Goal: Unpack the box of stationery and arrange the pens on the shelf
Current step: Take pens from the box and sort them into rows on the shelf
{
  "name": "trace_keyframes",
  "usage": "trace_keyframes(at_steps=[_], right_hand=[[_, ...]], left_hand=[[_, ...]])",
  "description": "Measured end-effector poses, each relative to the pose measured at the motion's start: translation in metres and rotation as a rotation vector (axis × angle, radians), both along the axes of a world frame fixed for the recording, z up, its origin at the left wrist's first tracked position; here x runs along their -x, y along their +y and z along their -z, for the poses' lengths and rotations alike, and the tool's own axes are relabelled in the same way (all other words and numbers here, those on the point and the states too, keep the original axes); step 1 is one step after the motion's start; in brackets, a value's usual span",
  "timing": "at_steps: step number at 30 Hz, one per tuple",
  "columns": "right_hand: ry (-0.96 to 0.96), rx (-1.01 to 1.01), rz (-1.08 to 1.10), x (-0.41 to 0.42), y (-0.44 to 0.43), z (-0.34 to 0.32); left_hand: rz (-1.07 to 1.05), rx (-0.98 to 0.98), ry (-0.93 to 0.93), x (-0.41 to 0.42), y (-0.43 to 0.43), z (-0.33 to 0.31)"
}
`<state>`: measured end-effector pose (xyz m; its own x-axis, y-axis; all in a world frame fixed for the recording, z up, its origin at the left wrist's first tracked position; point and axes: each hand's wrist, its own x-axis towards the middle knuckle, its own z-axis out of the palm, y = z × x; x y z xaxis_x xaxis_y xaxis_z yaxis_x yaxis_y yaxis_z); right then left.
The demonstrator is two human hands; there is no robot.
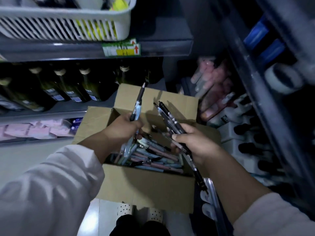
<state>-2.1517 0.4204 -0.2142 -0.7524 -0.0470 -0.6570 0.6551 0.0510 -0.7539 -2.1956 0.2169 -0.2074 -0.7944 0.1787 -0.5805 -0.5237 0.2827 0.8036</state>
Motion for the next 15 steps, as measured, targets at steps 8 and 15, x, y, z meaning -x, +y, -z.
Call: trace_keyframes(at_steps=[8,15], right_hand=[[0.044,0.201,0.311,-0.024,0.003,-0.105],[0.268,0.204,0.566,-0.062,0.013,-0.2]], left_hand=[[-0.103,-0.285,-0.177,-0.038,0.035,-0.103],[0.091,-0.339,-0.153,-0.074,0.073,-0.183]])
